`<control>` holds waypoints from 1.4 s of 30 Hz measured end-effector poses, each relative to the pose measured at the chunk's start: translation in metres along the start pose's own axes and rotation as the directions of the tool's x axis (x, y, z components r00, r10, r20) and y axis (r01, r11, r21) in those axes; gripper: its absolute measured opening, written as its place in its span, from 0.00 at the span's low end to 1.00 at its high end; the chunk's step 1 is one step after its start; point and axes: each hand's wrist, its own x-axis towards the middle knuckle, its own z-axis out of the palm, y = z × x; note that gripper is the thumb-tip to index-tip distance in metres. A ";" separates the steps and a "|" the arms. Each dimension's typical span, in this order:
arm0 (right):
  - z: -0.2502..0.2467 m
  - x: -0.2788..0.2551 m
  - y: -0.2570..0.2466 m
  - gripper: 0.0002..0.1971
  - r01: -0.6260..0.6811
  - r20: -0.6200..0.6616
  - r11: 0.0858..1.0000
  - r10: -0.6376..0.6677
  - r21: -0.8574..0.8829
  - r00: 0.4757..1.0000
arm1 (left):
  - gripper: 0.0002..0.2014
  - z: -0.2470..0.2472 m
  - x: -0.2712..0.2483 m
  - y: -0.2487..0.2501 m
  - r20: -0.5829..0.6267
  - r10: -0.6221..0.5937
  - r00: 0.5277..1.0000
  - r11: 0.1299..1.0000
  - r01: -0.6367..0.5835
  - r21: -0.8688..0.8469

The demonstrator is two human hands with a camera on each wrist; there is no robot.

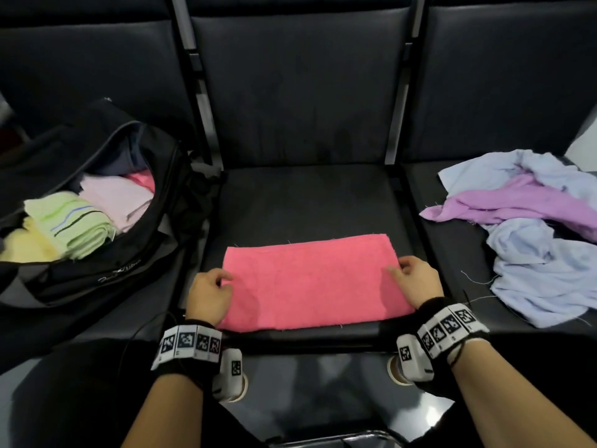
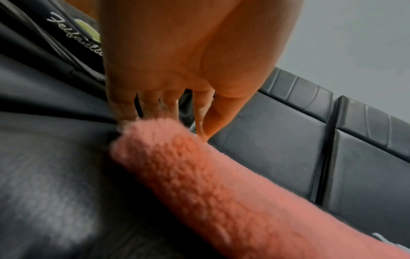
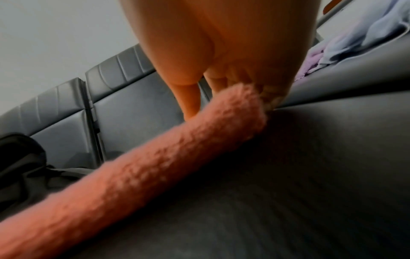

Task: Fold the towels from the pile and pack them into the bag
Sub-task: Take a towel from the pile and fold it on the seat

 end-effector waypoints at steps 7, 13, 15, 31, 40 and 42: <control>0.003 -0.005 -0.010 0.13 -0.034 0.071 0.999 0.036 -0.029 0.997 | 0.13 0.001 -0.004 0.003 0.003 -0.003 1.000 1.000 0.003 0.001; -0.018 -0.006 -0.004 0.13 -0.140 0.076 0.918 0.120 0.370 0.990 | 0.13 0.006 -0.011 0.011 0.045 0.053 0.998 0.999 -0.053 0.003; -0.029 -0.008 -0.003 0.13 -0.230 0.151 0.836 0.177 0.499 0.972 | 0.13 0.011 -0.014 0.015 0.077 0.078 0.994 0.997 -0.079 0.013; -0.021 -0.056 -0.107 0.17 -0.231 0.369 0.676 -0.066 0.700 0.927 | 0.10 0.008 -0.026 0.046 -0.023 0.221 0.975 0.959 -0.222 -0.178; 0.059 -0.100 -0.183 0.18 -0.187 0.571 0.799 -0.223 0.571 0.790 | 0.12 0.010 -0.029 0.041 0.212 -0.051 0.976 0.848 0.154 -0.507; 0.057 -0.099 -0.172 0.19 -0.104 0.550 0.846 -0.242 0.523 0.799 | 0.09 0.010 -0.029 0.038 0.224 -0.078 0.971 0.862 0.178 -0.474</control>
